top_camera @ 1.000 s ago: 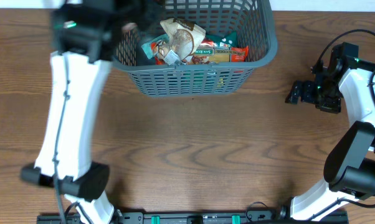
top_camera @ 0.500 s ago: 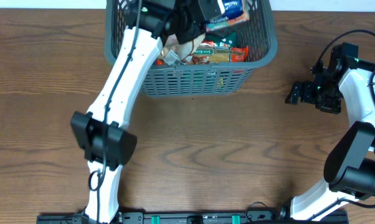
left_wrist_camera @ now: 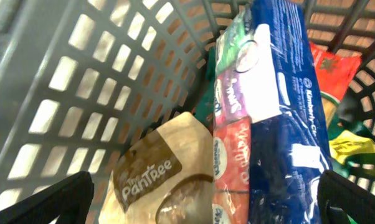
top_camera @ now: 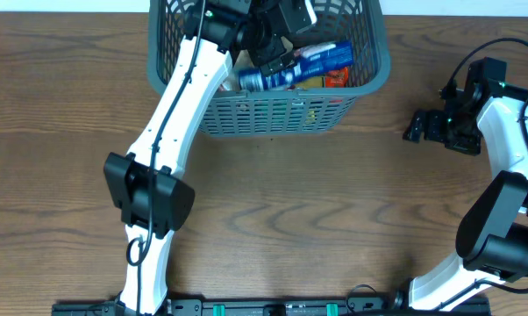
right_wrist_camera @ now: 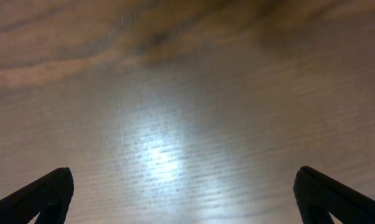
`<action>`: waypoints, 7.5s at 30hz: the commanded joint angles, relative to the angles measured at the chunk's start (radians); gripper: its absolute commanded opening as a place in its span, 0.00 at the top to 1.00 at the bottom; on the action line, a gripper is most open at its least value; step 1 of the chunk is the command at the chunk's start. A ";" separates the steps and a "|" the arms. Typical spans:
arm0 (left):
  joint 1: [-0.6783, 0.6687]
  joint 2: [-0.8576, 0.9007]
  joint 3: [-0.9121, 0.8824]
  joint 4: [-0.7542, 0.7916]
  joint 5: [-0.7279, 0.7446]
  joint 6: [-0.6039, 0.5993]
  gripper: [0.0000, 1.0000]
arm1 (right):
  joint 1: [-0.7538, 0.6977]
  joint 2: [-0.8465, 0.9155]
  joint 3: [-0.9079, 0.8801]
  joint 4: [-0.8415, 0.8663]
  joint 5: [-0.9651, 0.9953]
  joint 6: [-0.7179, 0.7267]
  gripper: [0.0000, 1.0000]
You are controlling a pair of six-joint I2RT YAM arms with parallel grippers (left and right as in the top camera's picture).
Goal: Pack container
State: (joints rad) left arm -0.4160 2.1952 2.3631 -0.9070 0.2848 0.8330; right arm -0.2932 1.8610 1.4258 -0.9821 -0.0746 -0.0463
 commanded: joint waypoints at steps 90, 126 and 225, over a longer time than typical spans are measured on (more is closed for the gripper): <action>0.397 -1.544 -1.524 0.150 -0.268 -0.622 0.01 | 0.301 -1.510 -0.566 -0.048 0.043 0.042 0.01; 0.397 -1.544 -1.524 0.150 -0.268 -0.622 0.01 | 0.409 -1.856 -1.380 0.822 0.206 0.008 0.01; 0.397 -2.191 -2.358 0.856 -0.060 -0.650 0.01 | 0.401 -1.855 -1.380 0.826 0.205 0.008 0.01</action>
State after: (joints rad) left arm -0.0170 0.0113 0.0277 -0.0280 0.1925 0.1627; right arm 0.1143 0.0120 0.0502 -0.1562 0.1307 -0.0303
